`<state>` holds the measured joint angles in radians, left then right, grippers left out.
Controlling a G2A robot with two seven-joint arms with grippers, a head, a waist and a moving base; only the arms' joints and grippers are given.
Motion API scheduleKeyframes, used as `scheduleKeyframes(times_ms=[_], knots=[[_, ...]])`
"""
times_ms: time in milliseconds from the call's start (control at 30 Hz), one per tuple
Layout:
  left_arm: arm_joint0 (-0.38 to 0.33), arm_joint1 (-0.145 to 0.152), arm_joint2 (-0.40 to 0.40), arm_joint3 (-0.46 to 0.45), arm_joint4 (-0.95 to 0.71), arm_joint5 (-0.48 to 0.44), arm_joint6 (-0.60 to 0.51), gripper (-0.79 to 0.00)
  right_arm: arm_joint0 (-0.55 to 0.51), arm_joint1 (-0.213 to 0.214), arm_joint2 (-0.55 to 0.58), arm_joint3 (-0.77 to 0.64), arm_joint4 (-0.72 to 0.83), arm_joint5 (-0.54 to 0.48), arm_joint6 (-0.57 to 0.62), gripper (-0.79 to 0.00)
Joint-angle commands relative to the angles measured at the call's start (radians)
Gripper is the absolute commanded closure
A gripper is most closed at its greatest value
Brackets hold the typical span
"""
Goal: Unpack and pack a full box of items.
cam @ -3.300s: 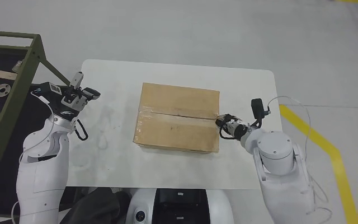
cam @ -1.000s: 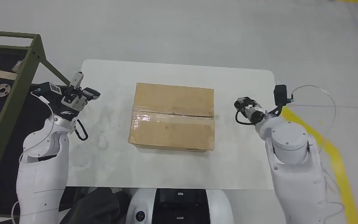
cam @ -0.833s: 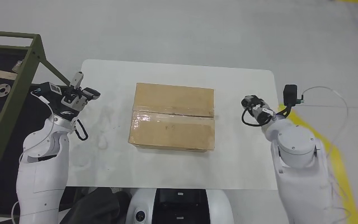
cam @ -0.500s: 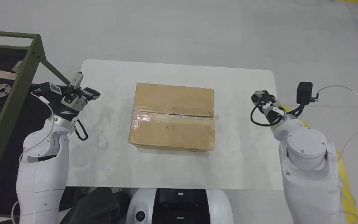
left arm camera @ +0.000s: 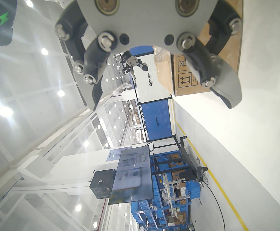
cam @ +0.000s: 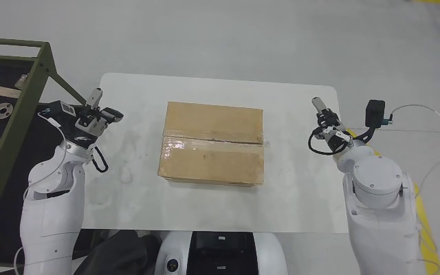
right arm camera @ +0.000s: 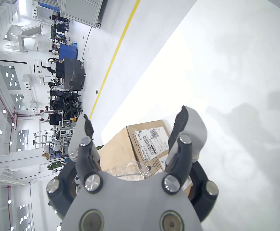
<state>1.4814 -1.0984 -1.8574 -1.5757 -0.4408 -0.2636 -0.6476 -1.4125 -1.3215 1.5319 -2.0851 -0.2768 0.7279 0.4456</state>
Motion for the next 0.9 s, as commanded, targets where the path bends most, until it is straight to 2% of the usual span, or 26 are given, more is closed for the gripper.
scheduleKeyframes(times_ms=[0, 100, 867], knots=[[0.000, 0.000, 0.000, 0.000, 0.000, 0.000, 0.000, -0.785, 0.000, 0.000, 0.000, 0.000, 0.000, 0.000, 0.000, -0.765], [0.000, 0.000, 0.000, 0.000, 0.000, 0.000, 0.000, -0.784, 0.000, 0.000, 0.000, 0.000, 0.000, 0.000, 0.000, -0.785], [0.000, 0.000, 0.000, 0.000, 0.000, 0.000, 0.000, -0.785, 0.000, 0.000, 0.000, 0.000, 0.000, 0.000, 0.000, -0.785]])
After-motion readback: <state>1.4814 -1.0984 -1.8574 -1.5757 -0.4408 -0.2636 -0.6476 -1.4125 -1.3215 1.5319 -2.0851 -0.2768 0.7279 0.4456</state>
